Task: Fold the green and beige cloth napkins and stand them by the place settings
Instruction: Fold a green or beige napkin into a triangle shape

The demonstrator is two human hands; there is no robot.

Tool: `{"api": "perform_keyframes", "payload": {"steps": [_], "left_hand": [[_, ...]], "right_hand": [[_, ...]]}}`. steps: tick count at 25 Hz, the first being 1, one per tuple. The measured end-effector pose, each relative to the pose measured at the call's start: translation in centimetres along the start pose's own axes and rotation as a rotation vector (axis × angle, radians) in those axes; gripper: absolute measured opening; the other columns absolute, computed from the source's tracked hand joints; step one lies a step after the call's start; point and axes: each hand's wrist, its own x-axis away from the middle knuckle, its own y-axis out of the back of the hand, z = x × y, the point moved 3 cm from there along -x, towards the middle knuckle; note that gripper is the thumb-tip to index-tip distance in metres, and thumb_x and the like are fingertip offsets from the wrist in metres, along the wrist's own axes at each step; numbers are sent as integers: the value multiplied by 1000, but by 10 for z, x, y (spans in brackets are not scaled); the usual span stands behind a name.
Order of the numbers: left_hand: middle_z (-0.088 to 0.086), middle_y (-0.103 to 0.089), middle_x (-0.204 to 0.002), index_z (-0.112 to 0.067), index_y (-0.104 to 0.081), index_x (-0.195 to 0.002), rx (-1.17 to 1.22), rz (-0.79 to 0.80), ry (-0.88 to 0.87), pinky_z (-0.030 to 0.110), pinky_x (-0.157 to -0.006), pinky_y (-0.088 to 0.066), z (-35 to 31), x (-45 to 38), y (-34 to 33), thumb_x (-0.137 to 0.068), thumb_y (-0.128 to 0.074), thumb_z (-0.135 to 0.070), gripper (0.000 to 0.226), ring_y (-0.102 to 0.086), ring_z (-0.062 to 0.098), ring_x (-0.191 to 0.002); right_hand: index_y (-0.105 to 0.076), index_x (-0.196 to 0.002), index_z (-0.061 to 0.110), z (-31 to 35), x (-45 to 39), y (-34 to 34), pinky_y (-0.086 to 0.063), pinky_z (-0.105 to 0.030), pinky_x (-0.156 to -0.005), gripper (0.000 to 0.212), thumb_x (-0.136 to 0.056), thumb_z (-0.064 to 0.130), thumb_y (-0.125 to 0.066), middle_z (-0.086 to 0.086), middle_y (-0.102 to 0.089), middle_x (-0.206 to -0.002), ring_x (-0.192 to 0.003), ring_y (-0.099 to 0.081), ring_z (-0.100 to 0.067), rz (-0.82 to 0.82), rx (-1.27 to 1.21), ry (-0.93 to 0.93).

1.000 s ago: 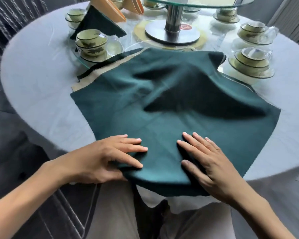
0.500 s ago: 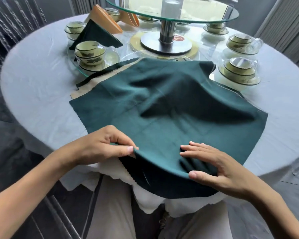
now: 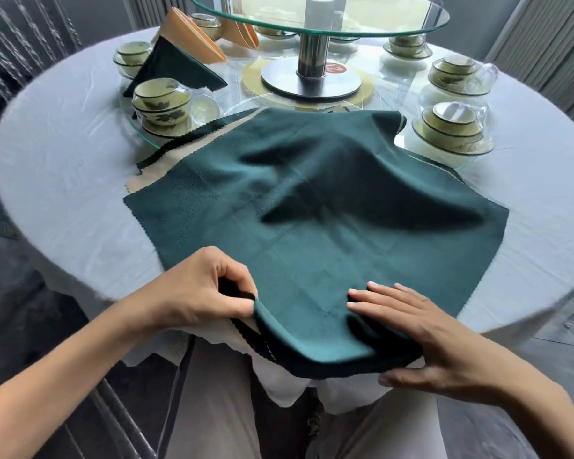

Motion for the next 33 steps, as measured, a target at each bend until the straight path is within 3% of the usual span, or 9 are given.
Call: {"api": "perform_keyframes", "payload": {"steps": [5,9,14,18,21,23,26,30,33], "left_hand": [[-5,-70,-77,-27,-72,-74,-83,22,-1,36,-68,-54,-10,3,-9,-66,-70,-49,24,-67,14,-73],[-16,-65,-81,-32,-72,-78,-417,-30,-132,30,-72,-49,-20,7,-21,-62,-55,-55,33,-59,4,-80],[0,-54,-67,-9,-48,-66,-518,-190,-36,40,-66,-42,-14,-1,-32,-75,-29,-69,64,-51,17,-68],[6,-46,-57,-11,-41,-67,-453,-252,2,31,-56,-35,-15,-3,-34,-79,-39,-59,50,-42,16,-55],[-1,-48,-58,-16,-56,-72,-172,-141,1,26,-54,-33,-11,0,-28,-94,-56,-40,33,-39,6,-54],[2,-49,-62,-18,-59,-76,-111,-170,-57,26,-55,-33,-15,5,-28,-96,-51,-36,28,-39,4,-57],[4,-44,-61,-14,-52,-73,-112,-248,-135,24,-52,-29,-31,19,-33,-97,-47,-37,33,-36,5,-55],[-8,-30,-58,-7,-39,-65,-111,-242,-103,29,-51,-27,-48,10,-12,-94,-48,-41,46,-29,4,-54],[-10,-31,-56,-7,-38,-64,-240,-337,-28,36,-54,-28,-45,-37,16,-98,-54,-40,50,-32,9,-53]], "right_hand": [[-42,-142,42,3,-3,-4,-11,-31,-117,66,-81,54,-65,28,-28,-154,-146,-17,-1,-101,-15,-2],[-40,-144,41,4,0,-5,-6,-30,-118,76,-77,61,-69,28,-22,-156,-148,-12,-2,-67,3,21],[-36,-146,39,3,2,-7,-7,-25,-118,83,-72,53,-71,27,-26,-155,-147,-16,-1,-69,55,-5],[-54,-128,39,0,7,6,-37,-19,-102,51,-77,32,-58,24,-60,-127,-123,-53,0,-326,-88,-114],[-65,-101,30,-5,10,17,-48,-22,-75,23,-91,46,-52,20,-69,-93,-87,-65,-1,-515,-235,-183],[-55,-78,19,-2,11,21,-39,-25,-56,45,-95,58,-44,15,-51,-65,-60,-49,-5,-508,-337,-190],[-34,-67,20,18,16,33,-23,-22,-49,44,-96,53,-42,15,-27,-62,-55,-26,-4,-462,-397,-178],[-42,-64,6,19,5,58,-24,-31,-48,59,-90,58,-47,11,-30,-61,-55,-30,-6,-430,-421,-295],[-50,-61,10,-1,-30,75,-36,-34,-53,53,-91,53,-54,9,-45,-52,-52,-46,-16,-619,-31,-522]]}}
